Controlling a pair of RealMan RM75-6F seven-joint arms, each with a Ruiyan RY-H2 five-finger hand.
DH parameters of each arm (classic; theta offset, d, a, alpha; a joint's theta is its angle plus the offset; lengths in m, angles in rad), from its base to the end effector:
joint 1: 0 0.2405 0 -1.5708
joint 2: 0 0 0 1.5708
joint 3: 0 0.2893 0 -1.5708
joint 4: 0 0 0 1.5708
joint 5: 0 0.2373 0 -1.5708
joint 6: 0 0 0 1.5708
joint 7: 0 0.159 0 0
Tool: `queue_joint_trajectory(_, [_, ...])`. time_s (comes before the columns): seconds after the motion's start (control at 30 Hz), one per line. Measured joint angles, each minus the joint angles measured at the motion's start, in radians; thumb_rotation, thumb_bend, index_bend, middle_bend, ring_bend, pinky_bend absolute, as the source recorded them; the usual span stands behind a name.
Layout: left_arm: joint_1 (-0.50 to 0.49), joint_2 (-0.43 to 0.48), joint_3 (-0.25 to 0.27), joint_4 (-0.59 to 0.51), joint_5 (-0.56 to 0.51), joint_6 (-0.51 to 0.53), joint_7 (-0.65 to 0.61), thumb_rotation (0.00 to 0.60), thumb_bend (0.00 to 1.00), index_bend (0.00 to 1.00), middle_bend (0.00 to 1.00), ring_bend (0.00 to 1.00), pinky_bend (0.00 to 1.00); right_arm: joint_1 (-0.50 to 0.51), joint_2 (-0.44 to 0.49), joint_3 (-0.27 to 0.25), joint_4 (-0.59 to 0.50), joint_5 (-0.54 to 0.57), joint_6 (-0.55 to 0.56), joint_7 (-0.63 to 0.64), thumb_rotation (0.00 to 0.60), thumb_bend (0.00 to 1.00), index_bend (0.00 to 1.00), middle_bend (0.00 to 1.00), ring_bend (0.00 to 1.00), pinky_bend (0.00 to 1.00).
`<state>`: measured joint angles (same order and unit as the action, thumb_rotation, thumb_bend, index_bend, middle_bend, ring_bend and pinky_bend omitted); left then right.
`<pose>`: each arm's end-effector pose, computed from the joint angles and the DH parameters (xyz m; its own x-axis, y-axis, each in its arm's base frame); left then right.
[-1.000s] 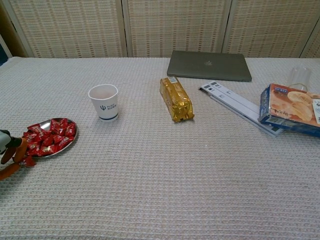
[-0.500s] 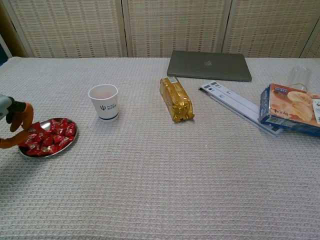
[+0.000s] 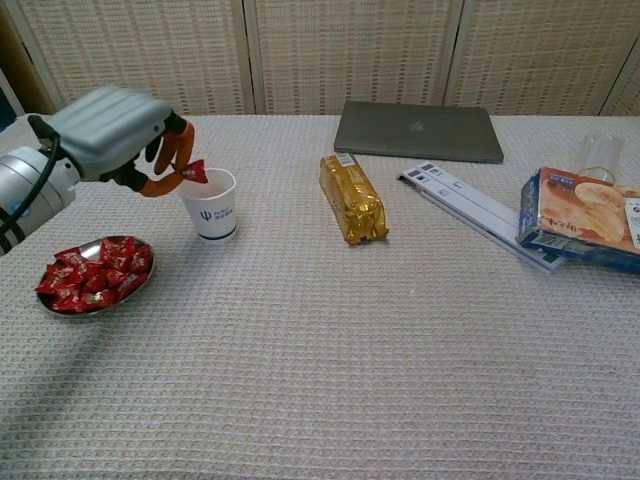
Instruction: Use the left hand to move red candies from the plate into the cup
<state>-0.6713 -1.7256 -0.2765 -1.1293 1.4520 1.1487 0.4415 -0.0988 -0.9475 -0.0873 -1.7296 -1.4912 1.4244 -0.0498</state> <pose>-0.1783 0.4114 -0.0405 0.6086 -0.1726 0.7745 0.6889 -0.3695 -0.6236 -0.3816 -0.0964 0.1718 0.4415 -0.2791 0.8528 -0.8524 0.1663 0.4957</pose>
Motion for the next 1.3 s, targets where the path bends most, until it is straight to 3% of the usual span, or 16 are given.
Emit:
queue_joint_trajectory(0.13, [-0.036,-0.034,-0.007,0.042,-0.026,-0.020,0.019,0.600,0.40,0.51,0.59,0.55,1.00,-0.003,0.002,0.002,0.001,0.002,0.007,0.007,0.600,0.04,0.00,0.00,0.00,0.25])
queue_joint_trajectory(0.37, [-0.047,-0.041,0.006,0.046,-0.060,-0.029,0.070,0.600,0.41,0.35,0.41,0.55,1.00,-0.007,0.004,-0.001,0.001,-0.008,0.017,0.012,0.600,0.04,0.00,0.00,0.00,0.25])
queue_joint_trajectory(0.6, [-0.020,0.002,0.027,-0.020,-0.071,-0.008,0.058,0.600,0.40,0.25,0.35,0.55,1.00,-0.009,0.005,-0.005,0.003,-0.017,0.020,0.016,0.600,0.04,0.00,0.00,0.00,0.25])
queue_joint_trajectory(0.73, [0.039,0.066,0.072,-0.120,-0.066,0.024,0.020,0.600,0.40,0.20,0.31,0.48,1.00,-0.010,0.006,-0.007,0.004,-0.022,0.021,0.019,0.600,0.04,0.00,0.00,0.00,0.25])
queue_joint_trajectory(0.87, [0.104,0.137,0.131,-0.194,-0.065,0.046,-0.008,0.600,0.39,0.13,0.22,0.30,1.00,-0.009,0.007,-0.010,0.004,-0.028,0.019,0.020,0.600,0.04,0.00,0.00,0.00,0.25])
queue_joint_trajectory(1.07, [0.203,0.215,0.254,-0.227,-0.119,0.009,0.009,0.600,0.39,0.11,0.18,0.25,1.00,-0.008,0.006,-0.019,0.002,-0.057,0.023,0.014,0.600,0.04,0.00,0.00,0.00,0.25])
queue_joint_trajectory(1.3, [0.210,0.167,0.270,-0.165,-0.112,-0.006,0.028,0.600,0.39,0.10,0.17,0.24,1.00,-0.005,0.002,-0.023,-0.001,-0.065,0.017,0.001,0.600,0.04,0.00,0.00,0.00,0.25])
